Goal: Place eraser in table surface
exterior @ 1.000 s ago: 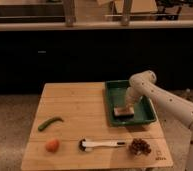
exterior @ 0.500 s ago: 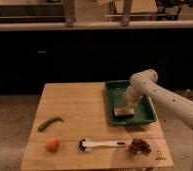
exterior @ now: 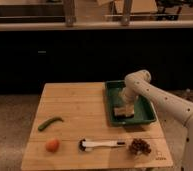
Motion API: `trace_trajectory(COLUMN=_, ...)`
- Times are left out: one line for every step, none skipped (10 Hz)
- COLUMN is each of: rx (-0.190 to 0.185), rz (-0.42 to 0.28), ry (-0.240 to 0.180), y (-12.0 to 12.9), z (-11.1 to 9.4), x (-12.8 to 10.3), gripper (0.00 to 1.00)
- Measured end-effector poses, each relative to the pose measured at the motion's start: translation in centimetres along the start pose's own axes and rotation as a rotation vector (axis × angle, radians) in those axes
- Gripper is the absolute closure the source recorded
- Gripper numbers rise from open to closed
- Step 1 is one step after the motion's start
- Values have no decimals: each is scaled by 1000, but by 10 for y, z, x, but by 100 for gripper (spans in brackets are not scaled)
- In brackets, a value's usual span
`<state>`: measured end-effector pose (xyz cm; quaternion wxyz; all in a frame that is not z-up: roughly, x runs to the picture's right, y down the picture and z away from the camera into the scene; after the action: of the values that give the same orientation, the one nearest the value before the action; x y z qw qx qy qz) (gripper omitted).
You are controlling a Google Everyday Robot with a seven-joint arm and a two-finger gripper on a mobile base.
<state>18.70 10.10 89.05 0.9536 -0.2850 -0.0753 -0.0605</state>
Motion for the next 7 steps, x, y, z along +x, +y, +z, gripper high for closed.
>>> trace_trajectory(rx=-7, rz=8, ry=-1, y=2, z=5, x=-2, gripper=20)
trace_trajectory(rx=-10, rz=20, ry=-1, y=5, z=12, x=-1, gripper=20)
trace_trajectory(rx=-14, rz=27, ry=-3, y=8, z=18, x=-1, gripper=20)
trace_trajectory(rx=-17, rz=32, ry=-4, y=10, z=22, x=0, gripper=20)
trace_trajectory(rx=-22, rz=40, ry=-6, y=12, z=26, x=2, gripper=21)
trace_trajectory(rx=-24, rz=50, ry=-7, y=15, z=30, x=4, gripper=27)
trace_trajectory(rx=-21, rz=58, ry=-1, y=17, z=32, x=7, gripper=39)
